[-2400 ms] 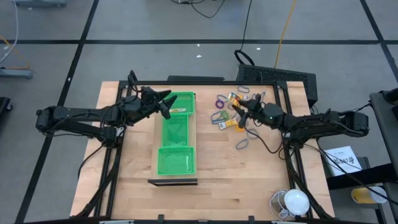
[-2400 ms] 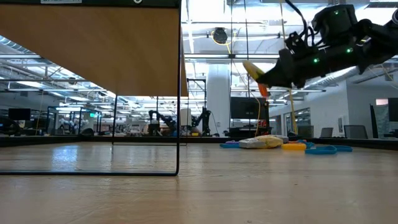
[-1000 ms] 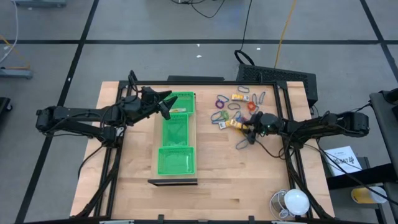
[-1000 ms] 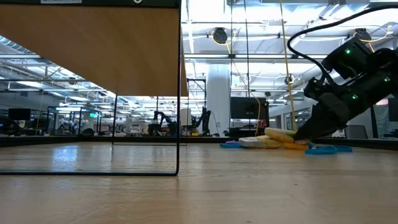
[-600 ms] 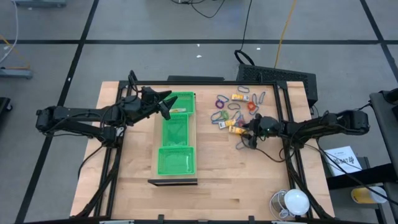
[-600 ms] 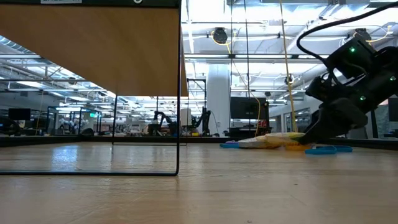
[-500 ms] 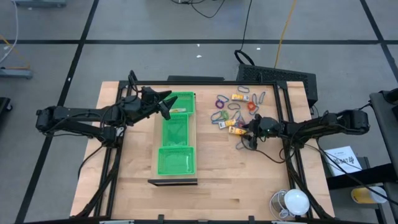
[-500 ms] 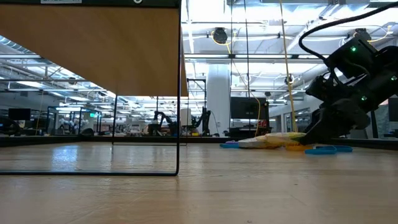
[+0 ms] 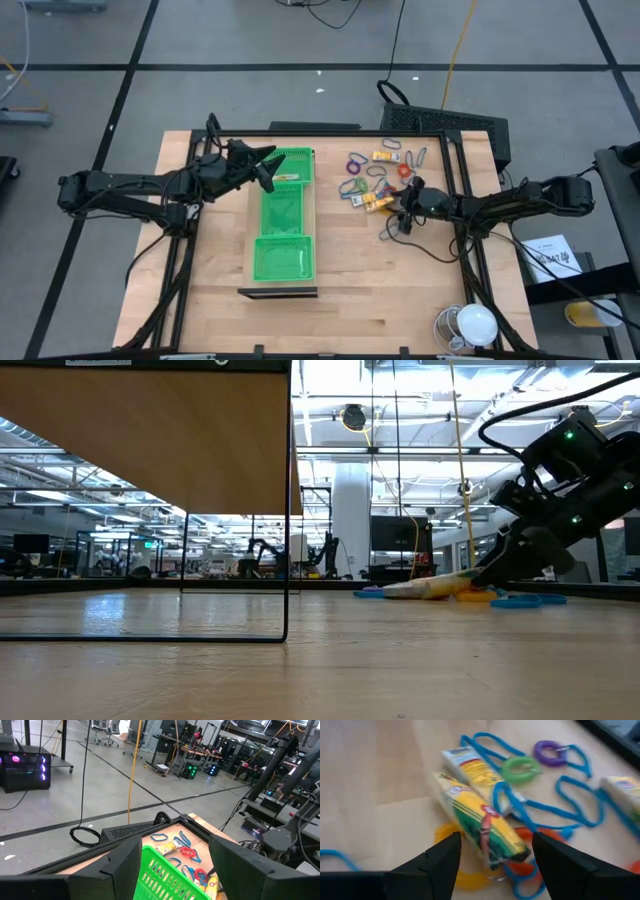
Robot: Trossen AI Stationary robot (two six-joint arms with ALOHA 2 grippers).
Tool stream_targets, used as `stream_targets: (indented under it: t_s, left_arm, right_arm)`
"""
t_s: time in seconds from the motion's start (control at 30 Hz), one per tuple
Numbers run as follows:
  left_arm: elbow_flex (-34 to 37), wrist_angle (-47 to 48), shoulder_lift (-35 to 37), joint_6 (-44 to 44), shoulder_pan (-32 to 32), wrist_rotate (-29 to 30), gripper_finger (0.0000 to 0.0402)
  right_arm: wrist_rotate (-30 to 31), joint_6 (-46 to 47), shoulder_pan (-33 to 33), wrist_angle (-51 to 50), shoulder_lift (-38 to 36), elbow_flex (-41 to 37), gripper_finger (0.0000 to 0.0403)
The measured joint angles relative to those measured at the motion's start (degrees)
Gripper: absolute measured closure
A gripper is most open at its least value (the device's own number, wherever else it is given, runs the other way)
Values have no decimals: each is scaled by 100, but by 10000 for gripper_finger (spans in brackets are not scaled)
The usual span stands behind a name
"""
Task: Pick & Place Office Desk Supplies
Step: Put the yellow crayon box into the top green bin on the shelf
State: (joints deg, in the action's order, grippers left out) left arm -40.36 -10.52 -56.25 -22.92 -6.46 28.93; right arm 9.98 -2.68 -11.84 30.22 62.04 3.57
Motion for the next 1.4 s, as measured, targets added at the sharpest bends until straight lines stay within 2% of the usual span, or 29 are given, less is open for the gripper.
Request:
stream_targets:
  t_s: [0.17,0.33,1.03,1.4]
  left_arm:
    - [0,2,0,0,0,-2,160]
    - [0,0,0,0,0,3,160]
    - [0,0,0,17,0,9,160]
    - [0,0,0,-2,-1,-34,160]
  right_arm:
    - [-837,349,1,-4,0,0,165]
    - [-1131,591,1,-3,0,0,165]
    - [-996,574,1,434,2,0,164]
    - [-1005,919,148,428,2,0,136]
